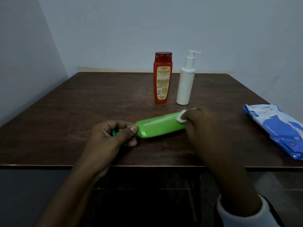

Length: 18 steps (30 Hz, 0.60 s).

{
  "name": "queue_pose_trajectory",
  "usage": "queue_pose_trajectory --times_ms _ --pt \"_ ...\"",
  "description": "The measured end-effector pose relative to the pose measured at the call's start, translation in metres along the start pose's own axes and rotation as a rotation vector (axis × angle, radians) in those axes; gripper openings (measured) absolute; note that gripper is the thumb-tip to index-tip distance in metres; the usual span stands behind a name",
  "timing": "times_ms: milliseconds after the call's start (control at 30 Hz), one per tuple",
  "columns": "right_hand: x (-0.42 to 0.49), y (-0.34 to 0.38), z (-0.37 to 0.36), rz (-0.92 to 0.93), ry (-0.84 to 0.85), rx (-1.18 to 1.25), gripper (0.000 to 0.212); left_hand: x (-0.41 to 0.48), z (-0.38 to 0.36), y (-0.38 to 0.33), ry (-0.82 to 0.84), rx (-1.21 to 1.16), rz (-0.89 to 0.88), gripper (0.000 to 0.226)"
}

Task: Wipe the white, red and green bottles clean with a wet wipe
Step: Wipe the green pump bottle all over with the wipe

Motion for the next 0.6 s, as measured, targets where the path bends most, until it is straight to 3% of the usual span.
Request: queue_pose_trajectory --times_ms 133,233,333,500,600 --pt "0.004 -0.035 0.006 -0.184 -0.012 -0.030 0.021 0.001 0.001 0.001 0.014 -0.010 0.000 0.021" --pt "0.000 -0.024 0.002 -0.201 -0.066 -0.089 0.020 0.000 0.002 0.000 0.022 0.007 -0.003 0.026" --pt "-0.010 0.016 -0.008 -0.077 -0.129 -0.065 0.026 0.000 0.002 0.000 0.019 0.009 -0.008 0.028" --pt "-0.027 0.066 -0.016 0.284 -0.129 0.083 0.028 -0.001 0.002 0.000 0.033 -0.007 0.008 0.029" --pt "-0.014 0.050 -0.013 0.226 -0.014 0.060 0.028 -0.001 0.002 0.000 0.034 -0.021 -0.002 0.029"
Point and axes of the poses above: each hand's wrist, its own x-axis towards the middle knuckle, its own z-axis out of the back of the hand, y = z × x, the point moved 1 cm from there along x, towards the middle knuckle, and after that the axes turned 10 degrees about -x, right-handed, at the moved point
